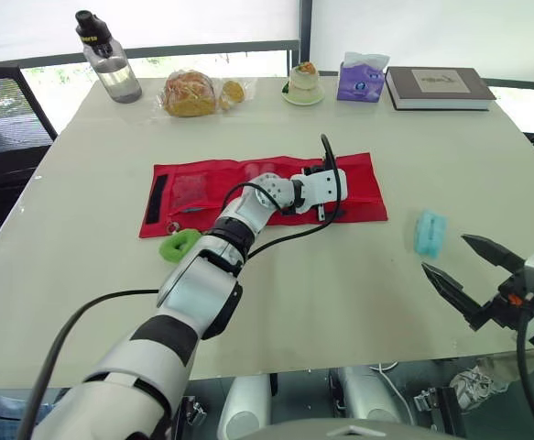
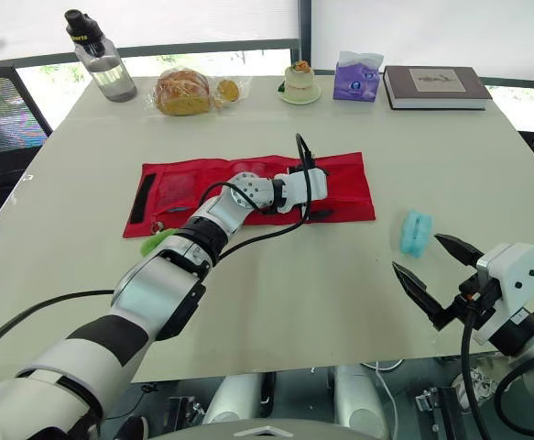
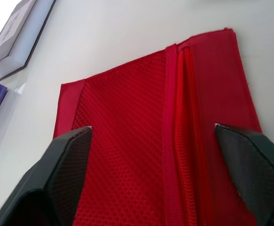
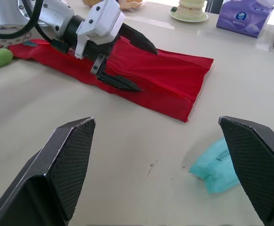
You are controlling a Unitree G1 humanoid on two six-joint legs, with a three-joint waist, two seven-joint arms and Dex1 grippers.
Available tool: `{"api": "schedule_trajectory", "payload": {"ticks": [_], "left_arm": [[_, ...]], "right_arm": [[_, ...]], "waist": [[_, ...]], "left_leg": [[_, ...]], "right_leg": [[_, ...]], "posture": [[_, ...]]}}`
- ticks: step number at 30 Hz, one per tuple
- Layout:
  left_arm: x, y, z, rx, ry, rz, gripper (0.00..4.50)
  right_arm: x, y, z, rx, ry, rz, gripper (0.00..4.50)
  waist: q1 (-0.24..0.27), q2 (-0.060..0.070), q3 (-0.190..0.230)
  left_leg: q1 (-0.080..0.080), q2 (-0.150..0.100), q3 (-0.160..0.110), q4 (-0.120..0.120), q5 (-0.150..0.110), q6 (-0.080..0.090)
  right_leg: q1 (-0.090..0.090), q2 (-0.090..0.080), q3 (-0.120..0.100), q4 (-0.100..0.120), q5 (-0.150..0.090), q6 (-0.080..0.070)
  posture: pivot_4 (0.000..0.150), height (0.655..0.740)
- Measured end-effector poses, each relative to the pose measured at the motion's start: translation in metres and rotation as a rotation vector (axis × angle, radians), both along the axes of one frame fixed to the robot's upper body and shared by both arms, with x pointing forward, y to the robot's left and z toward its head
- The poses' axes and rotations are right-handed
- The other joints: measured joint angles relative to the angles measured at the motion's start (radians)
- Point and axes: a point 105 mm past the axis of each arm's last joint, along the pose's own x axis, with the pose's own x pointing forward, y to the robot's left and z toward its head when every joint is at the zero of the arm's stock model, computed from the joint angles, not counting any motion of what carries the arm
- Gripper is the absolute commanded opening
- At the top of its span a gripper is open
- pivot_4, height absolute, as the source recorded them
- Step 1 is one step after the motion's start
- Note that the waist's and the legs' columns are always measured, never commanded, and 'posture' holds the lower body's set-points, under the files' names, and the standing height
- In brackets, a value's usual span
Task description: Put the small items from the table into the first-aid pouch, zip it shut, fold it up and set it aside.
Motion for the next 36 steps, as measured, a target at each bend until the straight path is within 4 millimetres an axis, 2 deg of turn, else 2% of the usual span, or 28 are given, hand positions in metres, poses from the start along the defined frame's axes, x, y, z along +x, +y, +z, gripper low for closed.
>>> {"api": "schedule_trajectory", "payload": {"ticks": [5, 6, 7, 13, 17, 19, 21, 31, 36], "left_arm": [[0.005, 0.003, 0.000, 0.003, 0.014, 0.030, 0.63], [0.005, 0.005, 0.000, -0.001, 0.025, 0.038, 0.28], [0.006, 0.005, 0.000, -0.004, 0.028, 0.041, 0.12], [0.007, 0.006, 0.005, -0.060, 0.124, 0.065, 0.12], [0.008, 0.007, 0.008, -0.095, 0.187, 0.076, 0.12], [0.008, 0.008, 0.009, -0.121, 0.229, 0.089, 0.12], [0.008, 0.005, 0.011, -0.127, 0.239, 0.084, 0.12], [0.006, 0.002, 0.011, -0.137, 0.267, 0.069, 0.12], [0.004, 0.000, 0.010, -0.133, 0.278, 0.055, 0.12]], "right_arm": [[-0.002, -0.002, 0.000, -0.007, 0.003, -0.025, 4.50], [-0.002, -0.002, -0.001, -0.008, 0.003, -0.030, 4.50], [-0.002, -0.002, -0.001, -0.008, 0.003, -0.032, 4.50], [-0.003, -0.004, -0.001, -0.014, 0.007, -0.041, 4.50], [-0.008, -0.014, 0.002, -0.033, -0.006, -0.058, 4.50], [-0.014, -0.032, 0.006, -0.047, -0.008, -0.096, 4.50], [-0.018, -0.040, 0.008, -0.044, -0.002, -0.105, 4.50], [-0.067, -0.095, 0.029, -0.126, 0.065, -0.225, 4.50], [-0.072, -0.113, 0.033, -0.121, 0.079, -0.330, 4.50]], "waist": [[0.000, 0.000, 0.000], [0.000, 0.000, 0.000], [0.000, 0.000, 0.000], [0.000, 0.000, 0.000], [0.000, 0.000, 0.000], [0.001, 0.000, 0.000], [0.002, 0.000, 0.000], [0.002, 0.000, 0.000], [0.002, 0.000, 0.000]], "left_leg": [[0.000, 0.000, 0.000, 0.000, 0.000, 0.000], [0.000, 0.000, 0.000, 0.000, 0.000, 0.000], [0.000, 0.000, 0.000, 0.000, 0.000, 0.000], [0.000, 0.000, 0.000, 0.000, 0.000, 0.000], [0.000, 0.000, 0.000, 0.000, 0.000, 0.000], [0.000, 0.000, 0.000, 0.000, 0.000, 0.000], [0.000, 0.000, 0.000, 0.000, 0.000, 0.000], [0.000, 0.000, 0.000, 0.000, 0.000, 0.000], [0.000, 0.000, 0.000, -0.001, 0.000, 0.000]], "right_leg": [[0.000, 0.000, 0.000, 0.000, 0.000, 0.000], [0.000, 0.000, 0.000, 0.000, 0.000, 0.000], [0.000, 0.000, 0.000, 0.000, 0.000, 0.000], [0.000, 0.000, 0.000, 0.000, 0.000, -0.001], [0.000, 0.000, 0.000, 0.000, 0.000, -0.001], [0.000, 0.000, 0.000, 0.000, 0.000, -0.001], [0.000, 0.000, 0.000, 0.000, 0.000, 0.000], [0.000, 0.000, 0.000, 0.000, 0.000, 0.000], [0.000, -0.001, 0.000, -0.001, -0.001, 0.000]], "posture": [[0.150, 0.7400], [0.150, 0.7400], [0.150, 0.7400], [0.150, 0.7400], [0.150, 0.7400], [0.150, 0.7400], [0.150, 0.7400], [0.150, 0.7400], [0.150, 0.7400]]}}
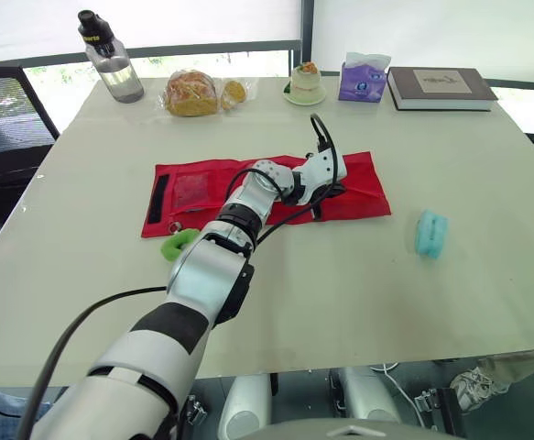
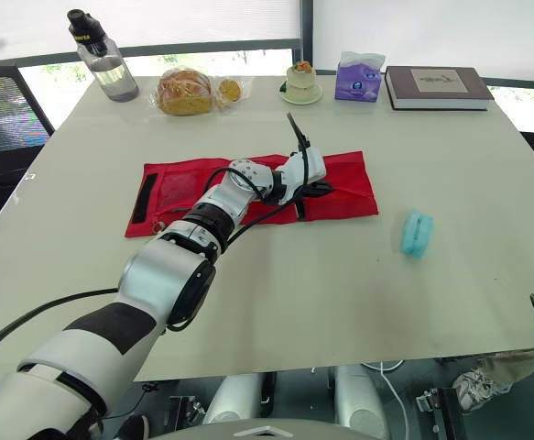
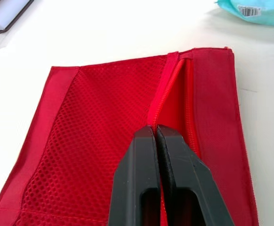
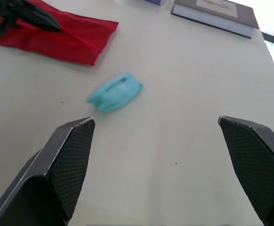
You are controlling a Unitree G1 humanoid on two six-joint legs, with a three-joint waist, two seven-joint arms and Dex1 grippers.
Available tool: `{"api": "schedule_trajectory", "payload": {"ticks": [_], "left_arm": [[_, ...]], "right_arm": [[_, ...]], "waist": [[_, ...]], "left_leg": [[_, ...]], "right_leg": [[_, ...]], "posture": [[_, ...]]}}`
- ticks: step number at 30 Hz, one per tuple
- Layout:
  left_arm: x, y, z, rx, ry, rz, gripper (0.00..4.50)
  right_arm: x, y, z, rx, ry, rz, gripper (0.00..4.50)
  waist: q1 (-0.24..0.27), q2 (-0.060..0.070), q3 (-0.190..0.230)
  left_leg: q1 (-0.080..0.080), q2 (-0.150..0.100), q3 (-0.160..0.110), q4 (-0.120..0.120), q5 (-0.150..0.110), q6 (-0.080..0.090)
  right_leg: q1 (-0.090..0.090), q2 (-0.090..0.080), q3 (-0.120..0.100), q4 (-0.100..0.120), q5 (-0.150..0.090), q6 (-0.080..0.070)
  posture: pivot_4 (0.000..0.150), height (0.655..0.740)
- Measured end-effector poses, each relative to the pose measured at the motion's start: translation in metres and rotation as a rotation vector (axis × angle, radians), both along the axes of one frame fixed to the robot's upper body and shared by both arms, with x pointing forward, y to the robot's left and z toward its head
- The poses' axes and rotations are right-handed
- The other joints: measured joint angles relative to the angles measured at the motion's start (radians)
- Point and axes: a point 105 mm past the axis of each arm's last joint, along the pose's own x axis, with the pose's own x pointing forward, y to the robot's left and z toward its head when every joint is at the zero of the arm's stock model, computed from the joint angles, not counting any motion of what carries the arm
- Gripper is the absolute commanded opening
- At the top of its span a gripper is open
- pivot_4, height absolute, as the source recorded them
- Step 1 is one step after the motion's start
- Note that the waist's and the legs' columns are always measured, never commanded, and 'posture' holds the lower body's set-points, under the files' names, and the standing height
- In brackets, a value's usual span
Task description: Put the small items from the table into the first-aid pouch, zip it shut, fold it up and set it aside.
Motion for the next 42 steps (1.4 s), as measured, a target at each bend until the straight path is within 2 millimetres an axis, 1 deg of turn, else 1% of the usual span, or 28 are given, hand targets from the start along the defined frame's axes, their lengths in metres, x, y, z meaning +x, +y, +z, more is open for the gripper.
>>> {"api": "schedule_trajectory", "payload": {"ticks": [2, 4, 7, 10, 13, 14, 15, 17, 18, 21, 26, 30, 33, 35, 37, 38, 39, 40, 42], "left_arm": [[0.000, 0.000, 0.000, 0.000, 0.000, 0.000, 0.12], [0.000, 0.000, 0.000, -0.001, 0.002, 0.000, 0.12], [-0.001, -0.002, 0.000, -0.007, 0.005, -0.001, 0.12], [0.000, -0.001, 0.000, -0.009, 0.006, 0.002, 0.12], [-0.001, -0.003, 0.000, -0.010, 0.008, 0.000, 0.12], [-0.001, -0.003, 0.000, -0.011, 0.009, -0.002, 0.12], [-0.001, -0.003, 0.000, -0.011, 0.009, -0.002, 0.12], [0.000, -0.001, 0.000, -0.013, 0.011, 0.008, 0.12], [0.000, -0.003, 0.001, -0.017, 0.013, 0.006, 0.12], [-0.001, -0.007, 0.000, -0.020, 0.017, 0.001, 0.12], [0.000, -0.008, 0.002, -0.030, 0.007, 0.014, 0.12], [-0.001, -0.010, 0.002, -0.034, 0.009, 0.010, 0.12], [0.000, -0.010, 0.003, -0.040, 0.009, 0.012, 0.12], [0.000, -0.010, 0.003, -0.040, 0.010, 0.012, 0.00], [0.000, -0.010, 0.003, -0.040, 0.010, 0.012, 0.00], [0.000, -0.010, 0.003, -0.040, 0.010, 0.012, 0.00], [0.000, -0.010, 0.003, -0.040, 0.010, 0.012, 0.00], [0.000, -0.010, 0.003, -0.040, 0.010, 0.012, 0.00], [0.000, -0.010, 0.003, -0.040, 0.010, 0.012, 0.00]], "right_arm": [[0.000, -0.001, -0.001, 0.001, 0.007, -0.006, 4.50], [0.007, -0.001, -0.002, -0.013, 0.015, -0.012, 4.50], [0.026, 0.001, -0.012, -0.031, 0.017, -0.026, 4.50], [0.047, 0.009, -0.029, 0.004, 0.023, -0.048, 4.50], [0.070, 0.025, -0.054, 0.071, 0.076, -0.054, 4.50], [0.077, 0.029, -0.060, 0.095, 0.089, -0.058, 4.50], [0.078, 0.029, -0.061, 0.097, 0.091, -0.059, 4.50], [0.094, 0.034, -0.065, 0.155, 0.086, -0.086, 4.50], [0.100, 0.037, -0.071, 0.180, 0.105, -0.095, 4.50], [0.118, 0.053, -0.092, 0.236, 0.191, -0.089, 4.50], [0.142, 0.071, -0.106, 0.245, 0.215, -0.110, 4.50], [0.156, 0.082, -0.111, 0.273, 0.204, -0.125, 4.50], [0.161, 0.081, -0.111, 0.266, 0.187, -0.144, 4.50], [0.163, 0.079, -0.112, 0.260, 0.177, -0.158, 3.97], [0.164, 0.079, -0.111, 0.249, 0.172, -0.156, 3.21], [0.164, 0.079, -0.111, 0.246, 0.171, -0.153, 2.99], [0.164, 0.080, -0.111, 0.240, 0.168, -0.148, 2.30], [0.164, 0.080, -0.111, 0.236, 0.164, -0.145, 1.99], [0.165, 0.080, -0.110, 0.229, 0.157, -0.137, 0.87]], "waist": [[0.000, 0.000, 0.000], [-0.001, 0.000, 0.000], [-0.001, 0.000, 0.000], [-0.001, 0.000, 0.000], [-0.001, 0.001, 0.000], [0.001, 0.001, 0.000], [0.002, 0.001, 0.000], [-0.003, -0.002, 0.000], [-0.002, -0.001, 0.000], [-0.001, -0.001, 0.000], [-0.001, 0.000, 0.000], [0.000, 0.000, 0.000], [-0.001, 0.000, 0.000], [-0.001, 0.000, 0.000], [-0.002, 0.000, 0.000], [-0.002, 0.000, 0.000], [-0.003, 0.000, 0.000], [-0.003, 0.000, 0.000], [-0.003, 0.000, 0.000]], "left_leg": [[0.000, 0.000, 0.000, 0.000, 0.000, 0.000], [0.000, 0.000, 0.000, 0.000, 0.000, 0.000], [0.000, 0.000, 0.000, 0.000, 0.000, 0.000], [0.000, 0.000, 0.000, 0.000, 0.000, 0.000], [0.000, 0.000, 0.000, 0.000, 0.000, 0.000], [0.000, -0.001, 0.000, 0.000, 0.000, 0.000], [0.000, -0.001, 0.000, 0.000, 0.000, 0.000], [-0.001, 0.000, -0.001, 0.001, 0.000, 0.000], [-0.001, 0.000, 0.000, 0.001, 0.000, 0.000], [-0.001, -0.001, -0.001, 0.001, 0.000, 0.000], [0.000, -0.001, 0.000, 0.001, 0.000, 0.000], [-0.001, -0.001, 0.000, 0.001, 0.000, 0.000], [-0.001, -0.001, 0.000, 0.001, 0.000, 0.000], [-0.001, -0.001, 0.000, 0.001, 0.000, 0.000], [0.000, -0.001, 0.000, 0.001, 0.000, 0.000], [0.000, -0.001, 0.000, 0.001, 0.000, 0.000], [-0.001, -0.001, 0.000, 0.001, 0.000, 0.000], [-0.001, -0.001, 0.000, 0.001, 0.000, 0.000], [-0.001, -0.001, 0.000, 0.001, 0.000, 0.000]], "right_leg": [[0.000, 0.000, 0.000, 0.000, 0.000, 0.000], [0.000, 0.000, 0.000, 0.000, 0.000, 0.000], [0.000, 0.000, 0.000, 0.000, 0.000, 0.000], [0.000, 0.000, 0.000, 0.000, 0.001, -0.001], [0.000, 0.000, 0.001, 0.000, 0.002, -0.003], [0.000, 0.000, 0.000, 0.000, 0.002, -0.003], [0.000, 0.000, 0.000, 0.000, 0.002, -0.003], [0.000, 0.001, 0.000, 0.000, 0.003, -0.003], [0.000, 0.000, 0.001, 0.001, 0.003, -0.003], [0.000, 0.000, 0.001, 0.001, 0.003, -0.004], [0.000, 0.000, 0.001, 0.002, 0.003, -0.003], [0.000, 0.001, 0.001, 0.002, 0.003, -0.003], [0.000, 0.000, 0.001, 0.002, 0.003, -0.003], [0.000, 0.000, 0.001, 0.002, 0.003, -0.003], [0.000, 0.001, 0.001, 0.002, 0.003, -0.003], [0.000, 0.001, 0.001, 0.002, 0.003, -0.003], [0.000, 0.001, 0.001, 0.002, 0.003, -0.003], [0.000, 0.001, 0.001, 0.002, 0.003, -0.003], [0.000, 0.001, 0.001, 0.002, 0.003, -0.003]], "posture": [[0.150, 0.7400], [0.150, 0.7400], [0.150, 0.7400], [0.150, 0.7400], [0.150, 0.7400], [0.150, 0.7400], [0.150, 0.7400], [0.150, 0.7400], [0.150, 0.7400], [0.150, 0.7400], [0.150, 0.7400], [0.150, 0.7400], [0.150, 0.7400], [0.150, 0.7400], [0.150, 0.7400], [0.150, 0.7400], [0.150, 0.7400], [0.150, 0.7400], [0.150, 0.7400]]}}
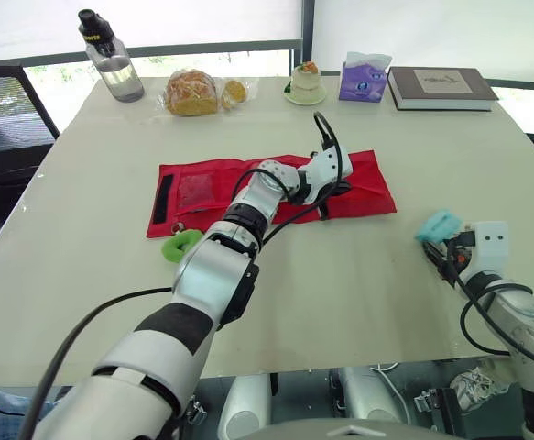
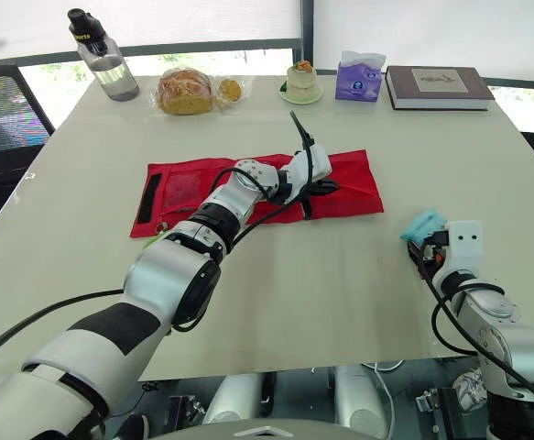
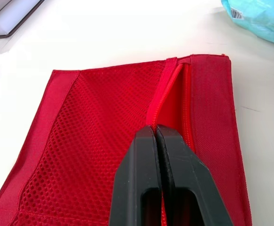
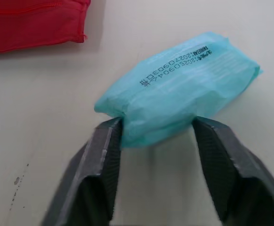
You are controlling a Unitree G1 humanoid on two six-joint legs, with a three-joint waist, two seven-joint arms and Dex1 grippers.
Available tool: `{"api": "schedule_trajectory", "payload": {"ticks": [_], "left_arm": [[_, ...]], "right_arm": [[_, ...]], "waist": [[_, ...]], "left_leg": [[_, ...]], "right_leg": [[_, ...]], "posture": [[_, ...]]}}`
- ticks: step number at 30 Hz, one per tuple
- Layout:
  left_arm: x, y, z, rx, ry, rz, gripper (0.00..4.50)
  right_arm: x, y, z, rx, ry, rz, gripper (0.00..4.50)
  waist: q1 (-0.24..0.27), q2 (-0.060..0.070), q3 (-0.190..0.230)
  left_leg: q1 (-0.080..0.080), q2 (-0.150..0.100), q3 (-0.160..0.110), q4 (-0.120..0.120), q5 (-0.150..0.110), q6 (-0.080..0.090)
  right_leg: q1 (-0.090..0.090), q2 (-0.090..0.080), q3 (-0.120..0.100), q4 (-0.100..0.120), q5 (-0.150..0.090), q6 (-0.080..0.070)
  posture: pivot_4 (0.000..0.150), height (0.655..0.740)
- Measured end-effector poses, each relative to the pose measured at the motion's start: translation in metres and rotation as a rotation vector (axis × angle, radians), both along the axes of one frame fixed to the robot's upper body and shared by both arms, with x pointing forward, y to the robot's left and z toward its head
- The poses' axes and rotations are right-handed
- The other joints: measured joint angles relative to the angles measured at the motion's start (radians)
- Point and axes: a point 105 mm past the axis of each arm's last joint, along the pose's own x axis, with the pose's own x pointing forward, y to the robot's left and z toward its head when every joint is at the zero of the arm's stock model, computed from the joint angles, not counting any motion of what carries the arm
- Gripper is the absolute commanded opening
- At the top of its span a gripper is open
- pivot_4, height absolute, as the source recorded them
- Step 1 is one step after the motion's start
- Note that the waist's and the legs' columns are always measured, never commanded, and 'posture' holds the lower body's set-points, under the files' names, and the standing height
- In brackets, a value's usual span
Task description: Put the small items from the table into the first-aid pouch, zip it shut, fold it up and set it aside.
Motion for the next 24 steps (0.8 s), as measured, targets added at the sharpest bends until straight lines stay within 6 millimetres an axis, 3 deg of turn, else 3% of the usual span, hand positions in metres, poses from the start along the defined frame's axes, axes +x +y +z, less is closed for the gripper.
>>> {"api": "schedule_trajectory", "payload": {"ticks": [2, 11, 24], "left_arm": [[0.000, 0.000, 0.000, 0.000, 0.000, 0.000, 0.00], [0.000, 0.000, 0.000, 0.001, 0.001, -0.001, 0.00], [-0.009, -0.006, 0.001, -0.003, 0.029, -0.080, 0.00]], "right_arm": [[0.000, 0.000, 0.001, -0.005, -0.008, 0.003, 0.14], [-0.007, 0.004, 0.003, -0.046, -0.005, 0.131, 0.14], [-0.016, 0.071, 0.033, 0.037, -0.091, 0.484, 0.14]], "waist": [[0.000, 0.000, 0.000], [0.000, 0.000, 0.000], [0.000, 0.000, 0.000]], "left_leg": [[0.000, 0.000, 0.000, 0.000, 0.000, 0.000], [0.000, 0.000, 0.000, 0.000, 0.000, 0.000], [0.000, 0.000, 0.000, 0.000, 0.000, 0.000]], "right_leg": [[0.000, 0.000, 0.000, 0.000, 0.000, 0.000], [0.000, 0.000, 0.000, 0.000, 0.000, 0.000], [0.000, 0.000, 0.000, 0.000, 0.000, 0.000]], "posture": [[0.150, 0.7400], [0.150, 0.7400], [0.150, 0.7400]]}}
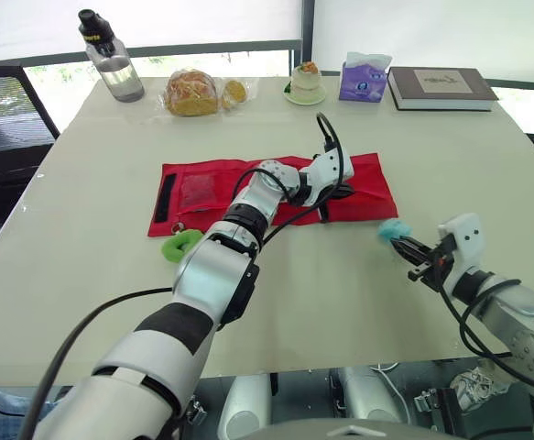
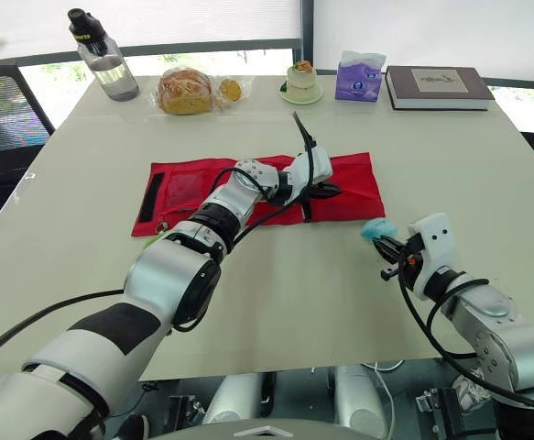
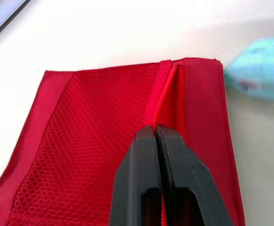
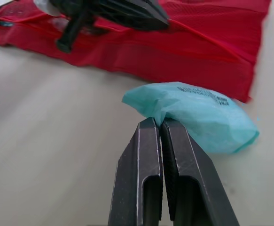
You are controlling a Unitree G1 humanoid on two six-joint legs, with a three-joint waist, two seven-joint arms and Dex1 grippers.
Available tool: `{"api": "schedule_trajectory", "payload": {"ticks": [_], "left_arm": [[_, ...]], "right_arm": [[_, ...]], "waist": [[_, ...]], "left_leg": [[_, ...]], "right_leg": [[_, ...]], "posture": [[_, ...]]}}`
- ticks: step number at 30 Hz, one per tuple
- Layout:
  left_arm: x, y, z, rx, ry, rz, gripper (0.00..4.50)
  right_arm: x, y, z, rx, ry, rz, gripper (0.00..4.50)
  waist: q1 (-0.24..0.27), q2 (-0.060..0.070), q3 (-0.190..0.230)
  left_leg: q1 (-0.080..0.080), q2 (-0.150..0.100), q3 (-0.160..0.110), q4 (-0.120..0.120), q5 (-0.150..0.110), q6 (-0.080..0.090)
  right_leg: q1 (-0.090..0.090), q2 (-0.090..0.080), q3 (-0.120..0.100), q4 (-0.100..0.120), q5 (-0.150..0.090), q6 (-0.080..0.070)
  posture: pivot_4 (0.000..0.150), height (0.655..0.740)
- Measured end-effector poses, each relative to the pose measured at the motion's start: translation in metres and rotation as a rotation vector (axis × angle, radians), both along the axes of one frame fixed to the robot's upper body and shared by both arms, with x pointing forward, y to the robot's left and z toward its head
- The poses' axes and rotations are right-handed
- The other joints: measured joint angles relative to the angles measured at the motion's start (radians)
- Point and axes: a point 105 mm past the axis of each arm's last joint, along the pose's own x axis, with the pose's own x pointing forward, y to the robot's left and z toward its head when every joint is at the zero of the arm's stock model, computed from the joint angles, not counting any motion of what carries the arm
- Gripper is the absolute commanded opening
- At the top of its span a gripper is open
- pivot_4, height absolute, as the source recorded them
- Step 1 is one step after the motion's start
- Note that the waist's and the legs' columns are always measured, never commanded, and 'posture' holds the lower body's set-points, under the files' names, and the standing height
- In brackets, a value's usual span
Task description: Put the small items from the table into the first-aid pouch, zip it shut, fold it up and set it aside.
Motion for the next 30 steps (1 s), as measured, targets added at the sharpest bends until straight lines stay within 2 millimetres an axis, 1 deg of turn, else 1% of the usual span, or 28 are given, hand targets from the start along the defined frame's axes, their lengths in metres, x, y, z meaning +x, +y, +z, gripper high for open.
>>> {"api": "schedule_trajectory", "payload": {"ticks": [3, 6, 8, 10, 12, 17, 22, 23, 26, 28, 29, 30], "left_arm": [[-0.003, -0.003, 0.001, -0.001, -0.002, -0.026, 0.00], [-0.005, -0.004, 0.001, 0.003, 0.007, -0.049, 0.00], [-0.006, -0.004, 0.001, 0.005, 0.009, -0.057, 0.00], [-0.006, -0.004, 0.001, 0.005, 0.009, -0.057, 0.00], [-0.005, -0.003, 0.001, 0.005, 0.006, -0.052, 0.00], [-0.004, -0.003, 0.001, 0.002, 0.001, -0.042, 0.00], [-0.005, -0.005, 0.001, 0.001, 0.003, -0.048, 0.00], [-0.006, -0.006, 0.001, 0.000, 0.004, -0.051, 0.00], [-0.007, -0.007, 0.001, -0.003, 0.013, -0.061, 0.00], [-0.010, -0.009, 0.001, -0.020, 0.038, -0.078, 0.00], [-0.012, -0.010, 0.001, -0.024, 0.061, -0.093, 0.00], [-0.013, -0.009, 0.000, -0.024, 0.073, -0.099, 0.00]], "right_arm": [[0.003, 0.006, 0.004, 0.001, -0.014, 0.021, 0.14], [0.006, 0.011, 0.001, -0.011, -0.012, 0.037, 0.14], [0.008, 0.014, 0.004, -0.017, -0.021, 0.043, 0.14], [0.012, 0.015, 0.012, -0.016, -0.049, 0.047, 0.14], [0.010, 0.016, 0.022, -0.008, -0.069, 0.062, 0.14], [0.002, 0.021, 0.057, 0.024, -0.150, 0.111, 0.14], [0.004, 0.027, 0.064, 0.050, -0.163, 0.121, 0.14], [0.005, 0.027, 0.064, 0.047, -0.164, 0.118, 0.14], [0.010, 0.027, 0.055, 0.035, -0.146, 0.103, 0.14], [0.019, 0.022, 0.039, -0.011, -0.137, 0.065, 0.14], [0.023, 0.016, 0.017, -0.049, -0.097, 0.037, 0.14], [0.025, 0.011, 0.002, -0.071, -0.062, 0.023, 0.14]], "waist": [[0.000, 0.000, 0.000], [0.000, 0.000, 0.000], [-0.001, 0.000, 0.000], [-0.001, 0.000, 0.000], [0.000, 0.000, 0.000], [-0.001, 0.000, 0.000], [-0.001, 0.000, 0.000], [0.000, 0.000, 0.000], [0.000, 0.000, 0.000], [0.001, 0.000, 0.000], [0.001, 0.000, 0.000], [0.001, 0.000, 0.000]], "left_leg": [[0.000, 0.000, 0.000, 0.000, 0.000, 0.000], [0.000, 0.000, 0.000, 0.000, 0.000, 0.000], [0.000, 0.000, 0.000, 0.000, 0.000, 0.000], [0.000, 0.000, 0.000, 0.000, 0.000, 0.000], [0.000, 0.000, -0.001, 0.000, 0.000, 0.000], [0.000, 0.000, -0.001, 0.000, 0.000, 0.000], [0.000, 0.000, 0.000, 0.000, 0.000, 0.000], [0.000, 0.000, -0.001, 0.000, 0.000, 0.000], [0.000, 0.000, 0.000, 0.000, 0.000, 0.000], [0.000, 0.000, -0.001, 0.000, 0.000, 0.000], [0.000, 0.000, 0.000, 0.000, 0.000, 0.000], [0.000, 0.000, 0.000, 0.000, 0.000, 0.000]], "right_leg": [[0.000, 0.000, 0.000, 0.000, 0.000, 0.000], [0.000, 0.000, 0.000, 0.000, 0.000, 0.000], [0.000, 0.000, 0.000, 0.000, 0.000, 0.000], [0.000, 0.000, 0.000, 0.000, 0.000, 0.000], [0.000, 0.000, 0.000, 0.000, 0.000, 0.000], [0.000, 0.000, 0.000, 0.000, 0.000, 0.000], [0.000, 0.000, 0.000, 0.000, 0.000, 0.000], [0.000, 0.000, 0.000, 0.000, 0.000, 0.000], [0.000, 0.000, 0.000, 0.000, 0.000, 0.000], [0.000, 0.000, -0.001, 0.000, 0.000, 0.000], [0.000, 0.000, -0.001, 0.000, 0.000, 0.000], [0.000, 0.000, -0.001, 0.000, 0.000, 0.000]], "posture": [[0.150, 0.7400], [0.150, 0.7400], [0.150, 0.7400], [0.150, 0.7400], [0.150, 0.7400], [0.150, 0.7400], [0.150, 0.7400], [0.150, 0.7400], [0.150, 0.7400], [0.150, 0.7400], [0.150, 0.7400], [0.150, 0.7400]]}}
